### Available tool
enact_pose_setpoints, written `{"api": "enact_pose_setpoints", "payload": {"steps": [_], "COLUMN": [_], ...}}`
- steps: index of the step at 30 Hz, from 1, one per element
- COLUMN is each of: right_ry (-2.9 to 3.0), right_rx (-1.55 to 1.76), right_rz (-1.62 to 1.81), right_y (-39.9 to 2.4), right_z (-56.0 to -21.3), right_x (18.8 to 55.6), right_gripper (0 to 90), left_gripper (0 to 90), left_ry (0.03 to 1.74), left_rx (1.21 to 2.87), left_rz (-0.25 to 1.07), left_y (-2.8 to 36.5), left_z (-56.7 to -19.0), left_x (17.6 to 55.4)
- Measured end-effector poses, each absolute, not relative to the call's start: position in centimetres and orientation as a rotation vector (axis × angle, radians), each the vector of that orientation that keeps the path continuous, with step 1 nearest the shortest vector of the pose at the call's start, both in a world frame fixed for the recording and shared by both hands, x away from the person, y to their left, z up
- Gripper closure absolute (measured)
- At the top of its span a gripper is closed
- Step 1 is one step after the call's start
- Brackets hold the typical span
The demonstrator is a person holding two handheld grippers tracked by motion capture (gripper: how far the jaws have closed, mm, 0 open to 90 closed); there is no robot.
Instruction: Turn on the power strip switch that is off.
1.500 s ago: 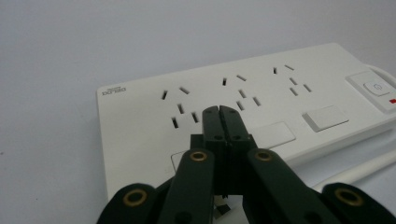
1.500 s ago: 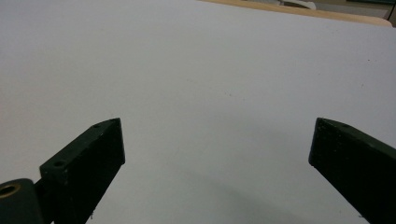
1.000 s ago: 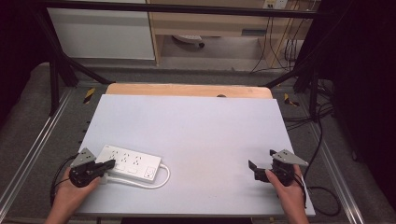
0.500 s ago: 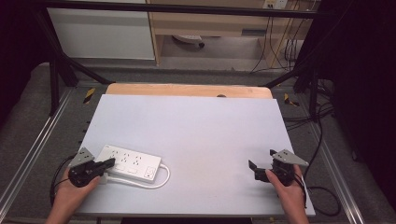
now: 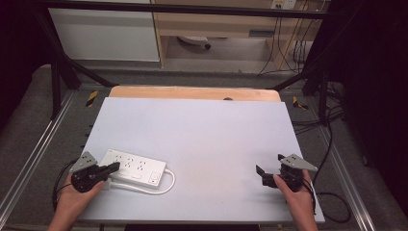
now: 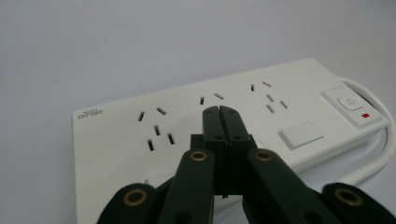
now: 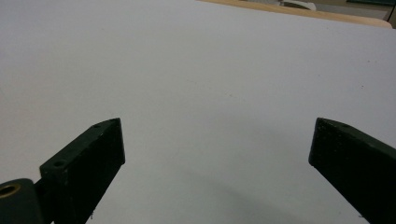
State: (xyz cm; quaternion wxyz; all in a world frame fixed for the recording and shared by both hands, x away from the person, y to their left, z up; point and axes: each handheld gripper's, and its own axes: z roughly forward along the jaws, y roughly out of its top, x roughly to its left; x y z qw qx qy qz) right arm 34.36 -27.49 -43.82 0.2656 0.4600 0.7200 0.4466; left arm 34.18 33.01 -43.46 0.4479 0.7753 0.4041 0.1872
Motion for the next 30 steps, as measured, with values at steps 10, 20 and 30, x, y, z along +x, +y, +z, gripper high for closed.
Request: {"api": "enact_pose_setpoints", "payload": {"steps": [10,20,30], "right_ry": [1.947,1.947,1.949], "right_rx": [1.242,1.245,1.245], "right_rz": [1.205,1.205,1.204], "right_y": [-27.46,-27.48,-27.47], "right_z": [-43.84,-43.85,-43.86], "right_x": [34.39,34.39,34.39], "right_gripper": [3.9,3.9,3.9], "left_gripper": [90.0,90.0,84.7], "left_ry": [0.988,0.972,0.96], "left_rx": [1.895,1.875,1.857], "left_rz": [0.461,0.458,0.475], "left_y": [32.8,32.53,32.44], "left_z": [-43.26,-43.11,-42.97], "left_x": [34.29,34.37,34.3]}}
